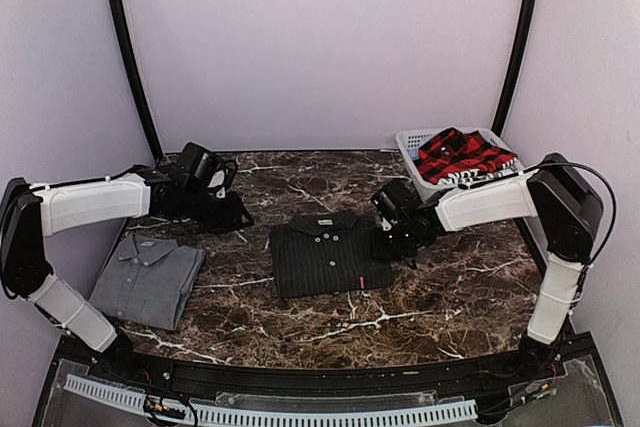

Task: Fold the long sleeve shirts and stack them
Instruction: Move the square-folded shirt to the center of the board.

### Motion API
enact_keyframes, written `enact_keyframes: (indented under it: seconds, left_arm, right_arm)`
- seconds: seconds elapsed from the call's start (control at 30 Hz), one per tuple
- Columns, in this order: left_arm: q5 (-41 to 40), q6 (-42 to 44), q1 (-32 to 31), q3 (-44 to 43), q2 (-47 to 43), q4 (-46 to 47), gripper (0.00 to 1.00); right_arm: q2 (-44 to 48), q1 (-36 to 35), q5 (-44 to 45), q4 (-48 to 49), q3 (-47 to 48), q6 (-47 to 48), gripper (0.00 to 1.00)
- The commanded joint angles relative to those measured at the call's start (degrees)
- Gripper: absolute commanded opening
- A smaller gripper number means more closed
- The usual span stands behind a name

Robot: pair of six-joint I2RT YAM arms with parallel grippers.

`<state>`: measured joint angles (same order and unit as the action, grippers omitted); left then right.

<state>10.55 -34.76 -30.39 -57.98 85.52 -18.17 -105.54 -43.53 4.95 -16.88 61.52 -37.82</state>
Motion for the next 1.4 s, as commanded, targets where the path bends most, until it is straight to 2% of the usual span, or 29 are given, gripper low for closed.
enact_keyframes:
  seconds: [0.0,0.03,0.07,0.3,0.73,0.97,1.0,1.27,1.37]
  left_arm:
    - [-2.97,-1.05,0.88,2.08,-3.59,-1.83,0.28]
    - [-3.38,-1.12,0.96,2.43,-4.02,-1.93,0.28]
    - [-3.62,-1.12,1.02,2.56,-4.2,-2.26,0.28]
    - [-8.16,-1.23,1.21,4.04,-5.58,-5.45,0.28]
    - [-24.84,-4.92,2.25,11.02,-9.57,-14.99,0.28]
    - [-30.21,-6.37,4.46,14.03,-9.93,-16.84,0.35]
    - [-30.22,-6.32,4.84,14.16,-9.75,-16.74,0.35]
    - [-27.72,-4.03,5.08,14.36,-7.67,-13.13,0.39]
    - [-25.83,-3.53,5.08,14.51,-6.54,-12.23,0.4]
  right_arm:
    - [-1.51,-0.67,0.3,-1.41,-0.66,-0.72,0.07]
    - [-1.09,-0.59,0.76,-1.6,-0.91,-0.81,0.01]
    - [-0.63,-0.47,1.1,-1.82,-1.26,-0.92,0.0]
    - [5.21,2.67,2.62,-2.35,-6.93,-0.76,0.0]
    - [18.69,11.34,1.82,-3.08,-20.6,3.1,0.0]
    - [22.79,14.58,0.96,-2.66,-22.75,5.22,0.0]
    - [23.25,14.68,0.82,-2.68,-22.71,5.36,0.01]
    - [32.25,14.72,1.63,-4.6,-20.28,6.35,0.48]
    - [36.46,14.7,2.74,-4.7,-19.86,6.62,0.58]
